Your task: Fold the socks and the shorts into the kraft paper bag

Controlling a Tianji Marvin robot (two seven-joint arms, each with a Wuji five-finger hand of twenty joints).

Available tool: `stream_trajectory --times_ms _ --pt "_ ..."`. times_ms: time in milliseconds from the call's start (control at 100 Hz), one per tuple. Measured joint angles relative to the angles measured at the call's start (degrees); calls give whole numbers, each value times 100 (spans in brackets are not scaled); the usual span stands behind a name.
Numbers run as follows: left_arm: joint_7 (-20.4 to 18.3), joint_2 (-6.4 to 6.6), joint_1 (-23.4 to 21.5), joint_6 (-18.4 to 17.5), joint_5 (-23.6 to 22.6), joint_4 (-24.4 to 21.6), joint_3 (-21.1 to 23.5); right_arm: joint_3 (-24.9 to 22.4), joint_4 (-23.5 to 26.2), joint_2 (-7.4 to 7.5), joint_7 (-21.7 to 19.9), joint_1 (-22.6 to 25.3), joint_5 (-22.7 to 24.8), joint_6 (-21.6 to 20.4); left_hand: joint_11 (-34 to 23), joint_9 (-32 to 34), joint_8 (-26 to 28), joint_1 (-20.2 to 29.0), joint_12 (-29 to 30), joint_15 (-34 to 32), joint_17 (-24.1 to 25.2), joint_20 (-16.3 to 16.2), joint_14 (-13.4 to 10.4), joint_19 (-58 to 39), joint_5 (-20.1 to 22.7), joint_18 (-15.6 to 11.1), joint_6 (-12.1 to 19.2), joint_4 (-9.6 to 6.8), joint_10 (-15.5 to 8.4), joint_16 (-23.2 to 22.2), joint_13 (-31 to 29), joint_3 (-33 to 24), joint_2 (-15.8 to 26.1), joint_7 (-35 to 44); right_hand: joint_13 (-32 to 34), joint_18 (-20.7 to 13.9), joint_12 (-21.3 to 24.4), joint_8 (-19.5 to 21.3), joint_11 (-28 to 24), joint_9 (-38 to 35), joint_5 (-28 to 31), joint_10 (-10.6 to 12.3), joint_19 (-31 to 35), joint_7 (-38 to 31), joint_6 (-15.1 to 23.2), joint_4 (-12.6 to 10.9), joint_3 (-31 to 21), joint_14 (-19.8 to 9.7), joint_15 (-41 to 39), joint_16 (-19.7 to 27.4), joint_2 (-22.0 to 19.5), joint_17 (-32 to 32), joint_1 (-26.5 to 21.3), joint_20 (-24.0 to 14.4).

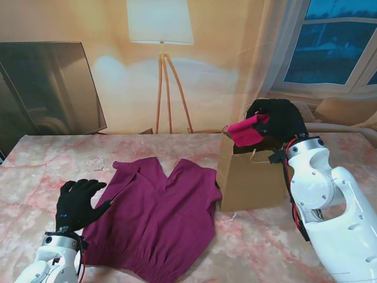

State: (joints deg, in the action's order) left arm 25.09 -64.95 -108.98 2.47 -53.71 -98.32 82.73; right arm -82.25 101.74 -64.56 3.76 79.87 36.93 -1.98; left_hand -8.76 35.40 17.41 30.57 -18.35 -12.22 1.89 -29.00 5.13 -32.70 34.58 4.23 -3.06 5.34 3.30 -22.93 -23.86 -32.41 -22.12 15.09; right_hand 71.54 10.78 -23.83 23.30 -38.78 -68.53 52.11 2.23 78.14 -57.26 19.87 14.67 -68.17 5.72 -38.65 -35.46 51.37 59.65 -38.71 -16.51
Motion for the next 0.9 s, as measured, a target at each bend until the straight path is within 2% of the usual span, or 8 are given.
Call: stream_trajectory --times_ms 120,320,430,460,610,660,670,900 --pt "-19 1 42 0 40 33 -52 5 -200 71 -83 -72 377 -52 0 0 0 0 1 0 0 1 -1 0 0 0 2 0 0 1 0 0 0 0 0 0 0 0 17 -32 1 11 -3 0 10 0 1 -2 2 0 0 -10 0 0" --pt "-11 1 52 -3 10 36 -70 75 -375 117 -107 -130 517 -18 0 0 0 0 3 0 2 3 -14 -3 1 0 4 0 0 4 0 1 0 0 0 0 -10 0 67 -32 2 25 -81 0 63 1 1 -7 126 0 0 -130 10 0" --pt "-10 1 51 -18 3 38 -67 63 -354 132 -370 -125 524 56 0 0 0 0 3 0 2 6 -34 -3 1 0 5 -1 0 6 0 1 0 0 -216 0 -132 -55 177 164 -149 32 -329 19 66 58 16 -10 391 14 -74 -507 241 0" --pt "-12 1 51 -22 3 39 -64 43 -325 136 -487 -111 518 85 0 0 0 0 3 0 2 7 -34 -3 1 0 5 -1 0 6 0 1 0 0 -346 -1 -139 -115 232 327 -229 32 -454 79 -80 58 81 -10 441 57 -99 -663 354 0" --pt "-38 3 48 -33 6 46 -61 -70 -120 178 -749 27 459 218 0 0 0 0 3 0 55 11 -35 22 1 0 6 -1 0 16 0 1 0 0 -1070 -60 24 -34 256 1133 -507 33 -1151 1529 -668 58 154 3 1000 63 -275 -1381 936 -339" --pt "-40 3 48 -34 11 48 -61 -111 -86 189 -798 61 459 220 0 0 0 0 4 1 57 17 -35 33 1 0 6 -1 0 17 0 1 0 0 -1261 -67 81 107 306 1346 -693 34 -1293 1853 -798 -224 155 4 1119 120 -291 -1609 1112 -414" --pt "-40 3 48 -34 11 49 -61 -122 -78 191 -817 68 459 221 0 0 0 1 4 2 57 20 -35 33 1 0 5 -1 0 17 0 1 0 0 -1297 -67 81 137 304 1395 -682 34 -1312 1868 -807 -316 156 4 1134 124 -334 -1646 1149 -428" --pt "-38 7 53 -43 -2 54 -73 -270 29 243 -1052 178 448 222 0 0 0 1 4 52 59 70 -35 101 1 0 6 -2 0 67 0 1 0 0 -1757 -68 172 179 588 1802 -1169 37 -1550 2362 -933 -317 315 13 1424 215 -495 -2150 1424 -496"
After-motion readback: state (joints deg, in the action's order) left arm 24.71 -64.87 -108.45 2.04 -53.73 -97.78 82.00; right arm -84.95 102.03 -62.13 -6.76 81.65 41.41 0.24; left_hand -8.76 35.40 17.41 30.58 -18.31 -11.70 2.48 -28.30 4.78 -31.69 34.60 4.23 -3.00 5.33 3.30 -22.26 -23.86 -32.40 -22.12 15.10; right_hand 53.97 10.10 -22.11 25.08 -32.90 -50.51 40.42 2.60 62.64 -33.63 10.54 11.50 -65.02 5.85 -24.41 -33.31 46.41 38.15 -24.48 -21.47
